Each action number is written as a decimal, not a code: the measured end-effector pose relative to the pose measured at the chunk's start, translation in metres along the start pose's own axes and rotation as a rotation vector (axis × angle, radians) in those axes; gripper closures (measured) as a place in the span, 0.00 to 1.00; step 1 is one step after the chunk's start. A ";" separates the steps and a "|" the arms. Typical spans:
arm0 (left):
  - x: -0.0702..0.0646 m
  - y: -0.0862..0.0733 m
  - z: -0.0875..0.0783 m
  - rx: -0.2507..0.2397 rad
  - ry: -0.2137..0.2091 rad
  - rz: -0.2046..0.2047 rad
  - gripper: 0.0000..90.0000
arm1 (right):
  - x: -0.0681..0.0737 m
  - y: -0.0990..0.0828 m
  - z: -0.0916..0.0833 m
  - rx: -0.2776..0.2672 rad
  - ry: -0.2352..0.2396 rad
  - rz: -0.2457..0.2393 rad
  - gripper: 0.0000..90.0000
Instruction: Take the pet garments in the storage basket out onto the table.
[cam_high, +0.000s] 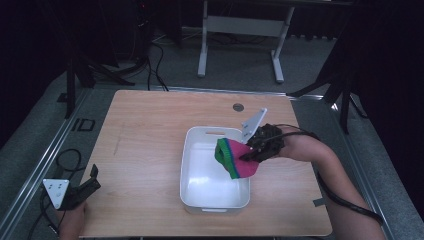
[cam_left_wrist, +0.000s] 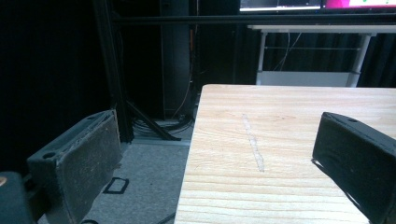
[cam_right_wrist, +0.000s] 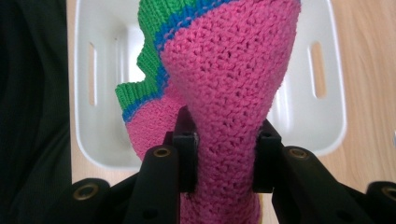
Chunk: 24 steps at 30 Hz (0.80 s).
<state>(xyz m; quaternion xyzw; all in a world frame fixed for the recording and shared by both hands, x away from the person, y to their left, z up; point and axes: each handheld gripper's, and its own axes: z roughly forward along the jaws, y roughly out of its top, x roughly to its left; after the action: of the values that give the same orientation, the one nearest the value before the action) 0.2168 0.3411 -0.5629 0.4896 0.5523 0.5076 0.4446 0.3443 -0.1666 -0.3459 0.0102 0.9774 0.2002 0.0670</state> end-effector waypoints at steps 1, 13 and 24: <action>0.000 0.000 0.000 0.001 -0.002 0.000 0.02 | -0.001 -0.004 -0.003 -0.002 -0.007 0.005 0.78; -0.001 0.000 0.001 -0.001 -0.010 0.010 0.02 | -0.007 -0.060 -0.024 0.009 -0.069 0.091 0.78; -0.002 0.000 0.001 0.004 -0.015 0.012 0.02 | -0.008 -0.109 -0.037 0.022 -0.116 0.173 0.78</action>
<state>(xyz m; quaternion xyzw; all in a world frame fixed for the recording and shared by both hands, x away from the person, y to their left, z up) 0.2181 0.3391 -0.5635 0.4976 0.5469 0.5054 0.4448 0.3481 -0.2814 -0.3538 0.1066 0.9695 0.1934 0.1059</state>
